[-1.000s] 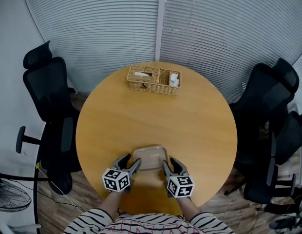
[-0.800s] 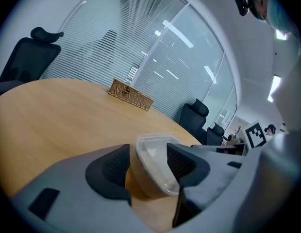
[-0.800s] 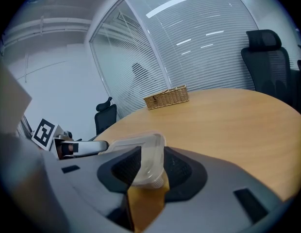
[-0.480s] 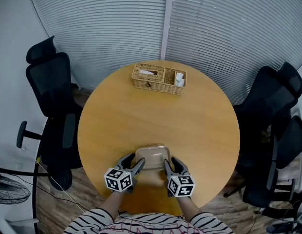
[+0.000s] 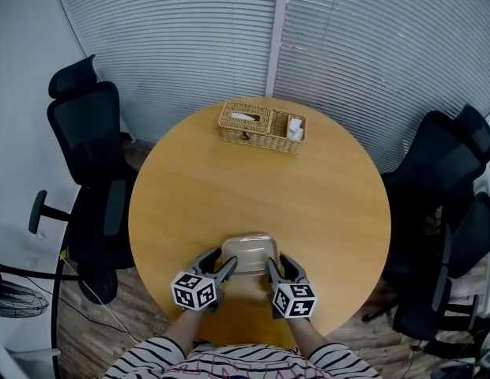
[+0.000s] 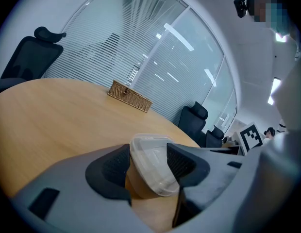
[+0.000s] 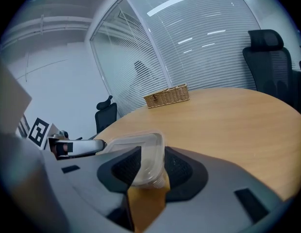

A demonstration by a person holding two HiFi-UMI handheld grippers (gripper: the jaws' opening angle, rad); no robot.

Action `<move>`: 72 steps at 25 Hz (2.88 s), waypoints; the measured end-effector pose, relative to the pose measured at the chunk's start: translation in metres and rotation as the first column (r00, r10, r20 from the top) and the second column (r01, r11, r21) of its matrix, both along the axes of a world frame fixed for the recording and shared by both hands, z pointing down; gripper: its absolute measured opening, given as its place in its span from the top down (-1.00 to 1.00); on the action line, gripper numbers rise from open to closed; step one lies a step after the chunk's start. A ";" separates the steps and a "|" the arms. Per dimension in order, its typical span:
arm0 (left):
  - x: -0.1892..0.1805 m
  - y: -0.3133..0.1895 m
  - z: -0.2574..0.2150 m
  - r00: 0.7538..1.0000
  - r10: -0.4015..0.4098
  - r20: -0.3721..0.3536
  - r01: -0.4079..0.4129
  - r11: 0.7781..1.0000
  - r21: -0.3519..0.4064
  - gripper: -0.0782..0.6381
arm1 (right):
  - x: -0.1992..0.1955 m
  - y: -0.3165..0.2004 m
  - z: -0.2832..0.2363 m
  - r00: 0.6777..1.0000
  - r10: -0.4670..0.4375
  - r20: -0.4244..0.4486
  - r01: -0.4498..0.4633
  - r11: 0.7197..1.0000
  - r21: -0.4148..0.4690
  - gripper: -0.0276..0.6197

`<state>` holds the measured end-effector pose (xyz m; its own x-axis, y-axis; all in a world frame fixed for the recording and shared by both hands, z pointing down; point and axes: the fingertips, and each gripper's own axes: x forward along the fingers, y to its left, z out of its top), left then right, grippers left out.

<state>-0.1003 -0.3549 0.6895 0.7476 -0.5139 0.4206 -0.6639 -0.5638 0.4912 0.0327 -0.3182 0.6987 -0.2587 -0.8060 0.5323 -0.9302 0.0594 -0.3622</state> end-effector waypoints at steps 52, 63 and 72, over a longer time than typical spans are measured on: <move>-0.045 0.142 -0.194 0.893 -0.355 -0.276 0.431 0.851 0.301 0.58 | -0.009 0.106 -0.178 0.954 -0.258 0.156 0.201 0.930 0.307 0.79; -0.046 0.186 -0.208 0.873 -0.393 -0.288 0.476 0.817 0.327 0.58 | -0.011 0.138 -0.186 0.929 -0.340 0.146 0.282 0.905 0.317 0.79; -0.039 0.209 -0.206 0.853 -0.425 -0.302 0.511 0.798 0.319 0.59 | -0.005 0.152 -0.182 0.917 -0.377 0.135 0.322 0.895 0.309 0.79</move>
<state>-0.1398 -0.1462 0.4833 0.4195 -0.9077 -0.0121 -0.8028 -0.3771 0.4619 0.0277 -0.1663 0.5165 -0.6230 -0.7515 0.2169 -0.7476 0.4906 -0.4477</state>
